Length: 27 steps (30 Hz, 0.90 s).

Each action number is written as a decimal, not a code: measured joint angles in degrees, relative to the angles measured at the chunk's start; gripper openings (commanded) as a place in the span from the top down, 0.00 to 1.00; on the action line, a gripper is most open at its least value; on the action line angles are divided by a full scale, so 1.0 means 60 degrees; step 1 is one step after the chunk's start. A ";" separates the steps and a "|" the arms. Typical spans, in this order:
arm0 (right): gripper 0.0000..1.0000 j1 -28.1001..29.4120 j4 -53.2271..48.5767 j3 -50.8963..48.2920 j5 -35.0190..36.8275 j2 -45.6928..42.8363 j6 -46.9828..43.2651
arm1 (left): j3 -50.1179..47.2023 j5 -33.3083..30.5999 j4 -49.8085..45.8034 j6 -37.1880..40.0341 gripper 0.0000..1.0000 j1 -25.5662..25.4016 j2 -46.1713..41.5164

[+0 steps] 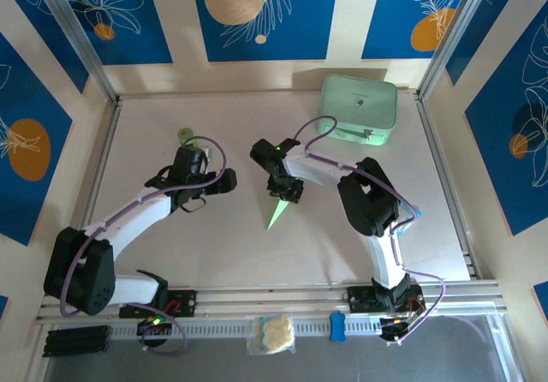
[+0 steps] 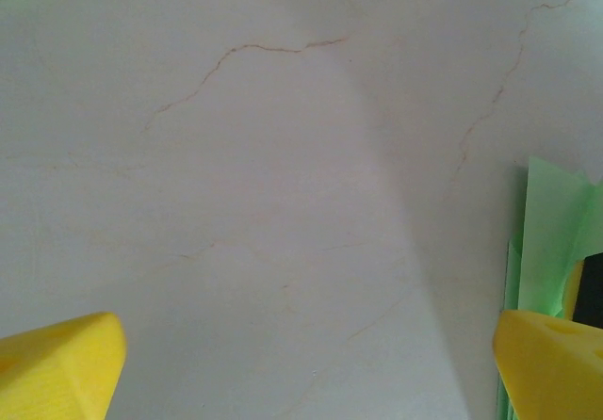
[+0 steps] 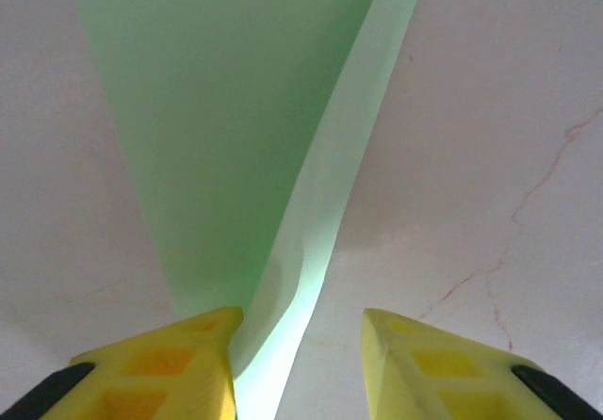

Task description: Fold a paper plane with a square sheet of paper (pick it up from the middle)

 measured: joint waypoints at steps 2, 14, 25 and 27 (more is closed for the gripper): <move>0.65 0.0000 0.0000 -0.0004 -0.0004 0.0000 0.0000 | 0.0000 0.0004 0.0000 -0.0004 0.01 0.0011 0.0000; 0.84 -0.0098 0.0102 -0.0510 0.0080 -0.0015 0.0244 | 0.0000 0.0069 -0.0004 -0.0058 0.00 0.0091 -0.0033; 1.00 -0.0131 0.1479 -0.1337 0.0270 -0.1632 -0.0495 | -0.0011 0.0568 -0.0004 -0.0543 0.01 0.0827 -0.0200; 1.00 -0.0142 0.2164 -0.1643 0.0084 -0.2084 -0.0867 | -0.0066 0.0834 0.0084 -0.0696 0.01 0.1038 -0.0295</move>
